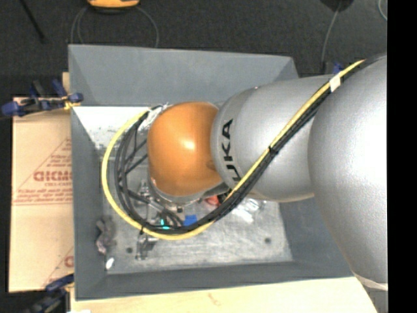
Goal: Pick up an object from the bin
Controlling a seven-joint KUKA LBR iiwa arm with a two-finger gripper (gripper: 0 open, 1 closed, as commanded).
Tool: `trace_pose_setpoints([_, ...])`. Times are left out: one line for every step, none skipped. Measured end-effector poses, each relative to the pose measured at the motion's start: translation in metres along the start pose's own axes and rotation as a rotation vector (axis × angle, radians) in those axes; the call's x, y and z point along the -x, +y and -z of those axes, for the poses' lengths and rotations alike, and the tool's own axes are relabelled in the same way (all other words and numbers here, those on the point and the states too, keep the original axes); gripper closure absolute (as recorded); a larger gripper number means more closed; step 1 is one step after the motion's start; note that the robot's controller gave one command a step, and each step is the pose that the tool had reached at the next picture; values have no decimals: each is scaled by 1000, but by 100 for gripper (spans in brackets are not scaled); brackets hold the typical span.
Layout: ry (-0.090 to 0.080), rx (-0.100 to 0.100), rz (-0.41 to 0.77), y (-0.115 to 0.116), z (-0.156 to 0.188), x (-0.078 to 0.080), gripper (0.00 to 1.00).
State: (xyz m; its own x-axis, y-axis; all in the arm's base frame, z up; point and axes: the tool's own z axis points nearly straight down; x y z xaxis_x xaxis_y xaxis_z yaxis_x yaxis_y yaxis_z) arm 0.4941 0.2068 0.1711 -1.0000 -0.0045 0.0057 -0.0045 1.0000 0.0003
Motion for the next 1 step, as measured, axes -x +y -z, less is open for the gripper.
trace_pose_setpoints([-19,2,166,-81,-100,0,0])
